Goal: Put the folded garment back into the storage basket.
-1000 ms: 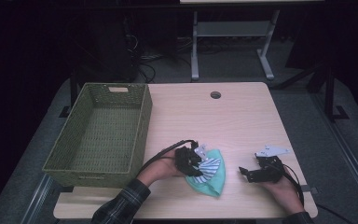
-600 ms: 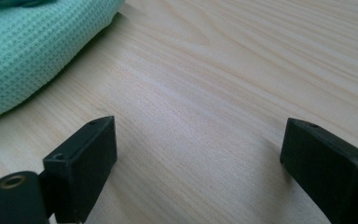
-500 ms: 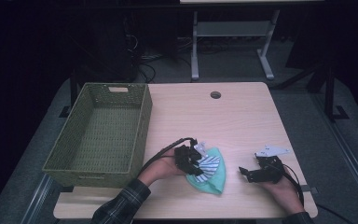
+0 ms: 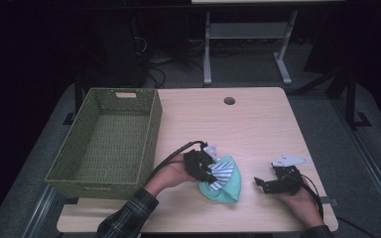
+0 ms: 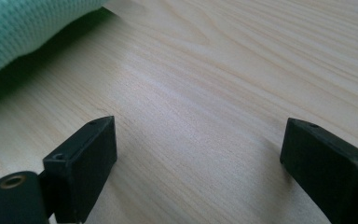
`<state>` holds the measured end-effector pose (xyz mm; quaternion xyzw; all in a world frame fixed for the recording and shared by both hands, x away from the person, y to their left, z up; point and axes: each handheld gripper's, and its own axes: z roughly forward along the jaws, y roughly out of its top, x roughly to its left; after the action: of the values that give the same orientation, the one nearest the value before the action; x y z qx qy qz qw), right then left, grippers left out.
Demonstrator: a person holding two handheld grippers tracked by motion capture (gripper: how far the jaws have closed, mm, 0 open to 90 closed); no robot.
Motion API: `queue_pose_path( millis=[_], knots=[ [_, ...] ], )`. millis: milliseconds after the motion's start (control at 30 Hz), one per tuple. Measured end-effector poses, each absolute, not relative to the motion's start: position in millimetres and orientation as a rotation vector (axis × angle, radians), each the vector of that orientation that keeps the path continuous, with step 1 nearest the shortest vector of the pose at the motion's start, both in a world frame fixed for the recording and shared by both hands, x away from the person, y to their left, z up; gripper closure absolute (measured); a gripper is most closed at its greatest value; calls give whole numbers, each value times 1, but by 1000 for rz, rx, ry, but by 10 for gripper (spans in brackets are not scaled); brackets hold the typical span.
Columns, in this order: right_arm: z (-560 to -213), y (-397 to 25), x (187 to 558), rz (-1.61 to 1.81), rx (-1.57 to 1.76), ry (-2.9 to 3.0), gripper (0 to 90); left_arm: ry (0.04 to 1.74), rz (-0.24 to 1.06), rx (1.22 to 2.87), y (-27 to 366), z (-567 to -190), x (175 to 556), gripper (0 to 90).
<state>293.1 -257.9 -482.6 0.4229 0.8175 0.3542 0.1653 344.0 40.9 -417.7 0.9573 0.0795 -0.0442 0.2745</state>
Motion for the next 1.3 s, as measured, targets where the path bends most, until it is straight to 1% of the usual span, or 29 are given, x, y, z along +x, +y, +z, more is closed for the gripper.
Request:
queue_pose_path(
  millis=[233, 733, 1300],
  knots=[
    [-482, -258, 293, 1009, 1207, 2329, 100, 227, -116, 2555, 44, -399, 343, 740],
    [-483, -258, 293, 1009, 1205, 2329, 100, 243, -55, 2535, 61, -356, 348, 740],
    [-483, -258, 293, 1009, 1205, 2329, 100, 281, 24, 2513, 83, -325, 349, 740]
  ],
)
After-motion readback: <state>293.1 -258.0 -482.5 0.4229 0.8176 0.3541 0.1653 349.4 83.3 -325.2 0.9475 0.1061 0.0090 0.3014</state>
